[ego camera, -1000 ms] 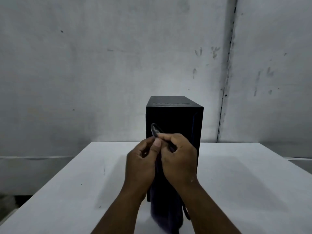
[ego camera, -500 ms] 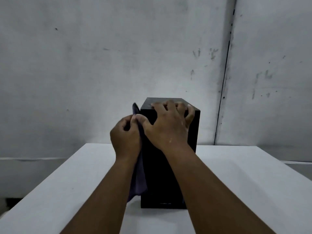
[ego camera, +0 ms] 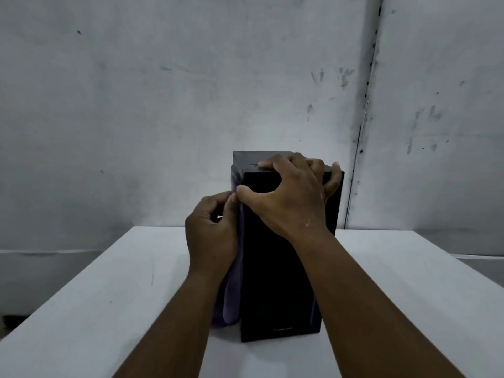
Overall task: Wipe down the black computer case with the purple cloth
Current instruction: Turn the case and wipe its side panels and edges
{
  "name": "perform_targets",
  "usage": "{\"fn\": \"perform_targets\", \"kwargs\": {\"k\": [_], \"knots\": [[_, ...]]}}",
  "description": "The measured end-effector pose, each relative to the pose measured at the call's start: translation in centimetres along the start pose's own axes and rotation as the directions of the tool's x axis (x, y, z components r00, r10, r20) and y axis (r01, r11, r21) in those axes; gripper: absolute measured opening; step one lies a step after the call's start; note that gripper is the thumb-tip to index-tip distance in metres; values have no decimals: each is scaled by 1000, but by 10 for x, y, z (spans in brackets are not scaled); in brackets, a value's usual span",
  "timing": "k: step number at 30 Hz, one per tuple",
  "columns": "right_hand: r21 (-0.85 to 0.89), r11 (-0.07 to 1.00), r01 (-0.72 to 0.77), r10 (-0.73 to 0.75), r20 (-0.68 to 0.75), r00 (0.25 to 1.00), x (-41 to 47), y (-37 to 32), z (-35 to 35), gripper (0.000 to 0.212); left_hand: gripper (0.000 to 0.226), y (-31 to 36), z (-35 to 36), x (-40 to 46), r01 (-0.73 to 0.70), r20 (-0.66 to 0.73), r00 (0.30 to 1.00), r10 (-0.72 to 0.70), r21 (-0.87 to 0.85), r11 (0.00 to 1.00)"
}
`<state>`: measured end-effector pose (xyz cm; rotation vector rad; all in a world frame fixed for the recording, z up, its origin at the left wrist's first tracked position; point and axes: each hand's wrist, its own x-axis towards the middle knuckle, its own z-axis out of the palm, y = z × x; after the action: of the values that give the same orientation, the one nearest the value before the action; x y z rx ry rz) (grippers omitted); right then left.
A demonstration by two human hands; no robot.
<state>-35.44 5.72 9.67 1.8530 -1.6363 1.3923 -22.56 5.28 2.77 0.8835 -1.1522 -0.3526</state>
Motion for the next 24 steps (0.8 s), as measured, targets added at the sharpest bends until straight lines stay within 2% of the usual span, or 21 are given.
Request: {"fn": "perform_targets", "kwargs": {"k": [3, 8, 12, 17, 19, 22, 24], "knots": [[91, 996, -1, -1, 24, 1000, 3, 16, -9, 55, 8, -1, 7, -12, -43, 62, 997, 41, 36, 998], [253, 967, 17, -39, 80, 996, 7, 55, -28, 39, 8, -44, 11, -57, -1, 227, 973, -41, 181, 983], [367, 930, 36, -84, 115, 990, 10, 73, -43, 39, 6, -39, 23, -65, -183, 240, 961, 140, 167, 969], [460, 888, 4, -109, 202, 973, 16, 88, -54, 39, 4, 10, 48, -43, -420, 122, 905, 408, 96, 902], [457, 890, 3, -121, 230, 966, 20, 92, -62, 39, 4, 21, 58, -41, -471, 92, 882, 463, 100, 877], [453, 890, -44, -77, 246, 966, 23, 91, -72, 32, 3, 11, 66, -53, -499, 141, 863, 484, 98, 861], [336, 940, -52, -25, 221, 975, 24, 78, -74, 27, 3, -6, 66, -66, -515, 204, 849, 487, 115, 849]]}}
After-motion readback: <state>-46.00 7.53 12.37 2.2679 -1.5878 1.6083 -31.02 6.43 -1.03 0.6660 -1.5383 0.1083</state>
